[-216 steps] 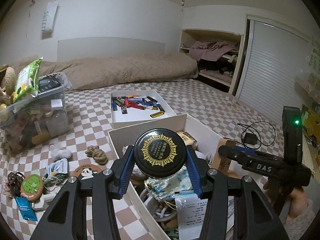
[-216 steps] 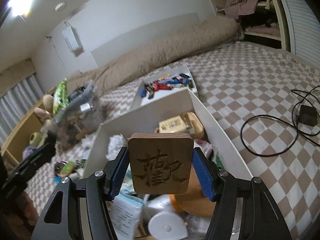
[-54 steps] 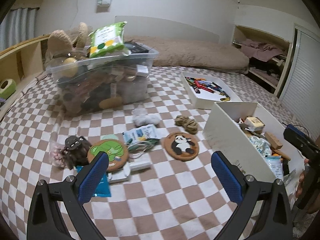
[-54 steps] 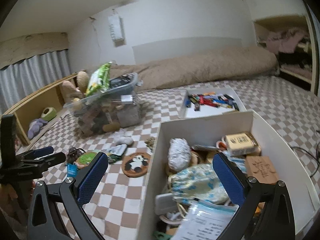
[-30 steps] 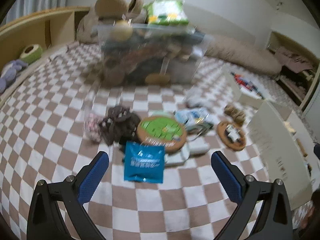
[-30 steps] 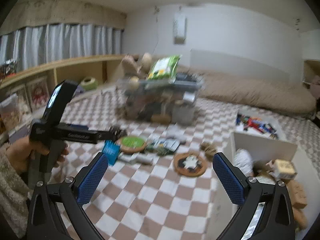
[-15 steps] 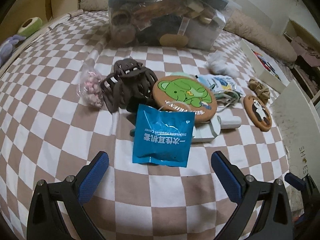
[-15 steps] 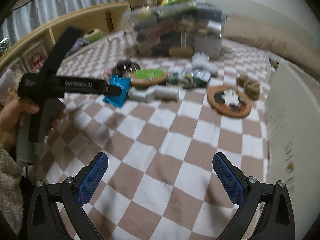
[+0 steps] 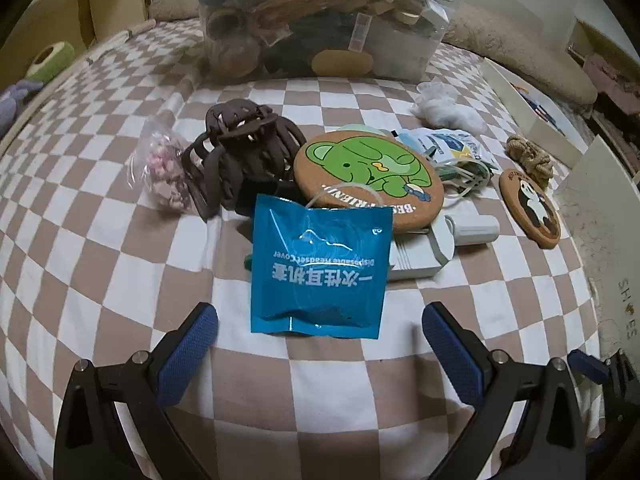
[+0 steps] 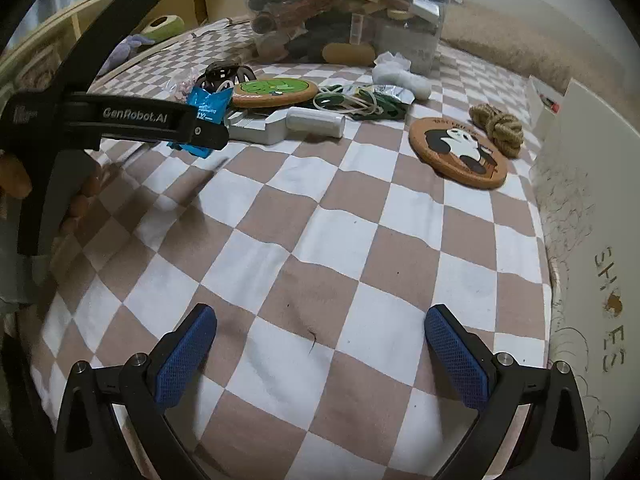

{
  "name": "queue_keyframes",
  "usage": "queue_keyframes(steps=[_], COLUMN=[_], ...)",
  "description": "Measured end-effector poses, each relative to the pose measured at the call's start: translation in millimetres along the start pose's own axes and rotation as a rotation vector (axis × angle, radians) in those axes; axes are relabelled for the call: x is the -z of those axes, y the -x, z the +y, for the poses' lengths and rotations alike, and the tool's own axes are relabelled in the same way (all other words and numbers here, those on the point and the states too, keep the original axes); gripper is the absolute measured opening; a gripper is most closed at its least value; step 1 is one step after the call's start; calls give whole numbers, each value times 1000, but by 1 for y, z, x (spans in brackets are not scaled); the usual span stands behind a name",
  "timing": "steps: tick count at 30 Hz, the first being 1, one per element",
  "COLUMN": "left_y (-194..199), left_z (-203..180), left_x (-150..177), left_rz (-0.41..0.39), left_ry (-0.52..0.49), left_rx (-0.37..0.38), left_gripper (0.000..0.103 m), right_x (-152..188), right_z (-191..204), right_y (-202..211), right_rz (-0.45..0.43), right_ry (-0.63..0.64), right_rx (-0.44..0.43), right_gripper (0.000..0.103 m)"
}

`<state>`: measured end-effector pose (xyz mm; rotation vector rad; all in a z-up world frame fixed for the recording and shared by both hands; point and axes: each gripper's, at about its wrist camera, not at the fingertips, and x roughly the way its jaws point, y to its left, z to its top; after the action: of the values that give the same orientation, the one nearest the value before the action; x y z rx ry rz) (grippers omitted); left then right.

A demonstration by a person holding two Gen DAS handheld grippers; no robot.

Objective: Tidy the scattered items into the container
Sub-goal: 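Lower the left tool onto the blue sachet and close its gripper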

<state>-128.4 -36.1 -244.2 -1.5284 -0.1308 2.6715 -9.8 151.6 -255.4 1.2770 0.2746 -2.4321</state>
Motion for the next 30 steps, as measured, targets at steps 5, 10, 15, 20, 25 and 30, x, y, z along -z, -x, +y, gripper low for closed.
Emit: queue_keyframes(steps=[5, 10, 15, 20, 25, 30], left_y=[2, 1, -4, 0, 16, 36], left_z=[10, 14, 8, 13, 32, 50], left_x=[-4, -8, -8, -7, -7, -11], left_rz=[-9, -3, 7, 0, -28, -86], left_ry=[82, 128, 54, 47, 110, 165], left_rx=[57, 67, 10, 29, 63, 91], left_gripper=[103, 97, 78, 59, 57, 57], right_x=[1, 0, 0, 0, -5, -17], right_z=[-3, 0, 1, 3, 3, 7], right_y=[-1, -2, -3, -4, -6, -14], right_rz=[1, -2, -2, -3, -2, 21], right_ry=[-13, 0, 1, 1, -3, 3], right_rx=[-14, 3, 5, 10, 21, 27], right_gripper=[103, 103, 103, 103, 103, 103])
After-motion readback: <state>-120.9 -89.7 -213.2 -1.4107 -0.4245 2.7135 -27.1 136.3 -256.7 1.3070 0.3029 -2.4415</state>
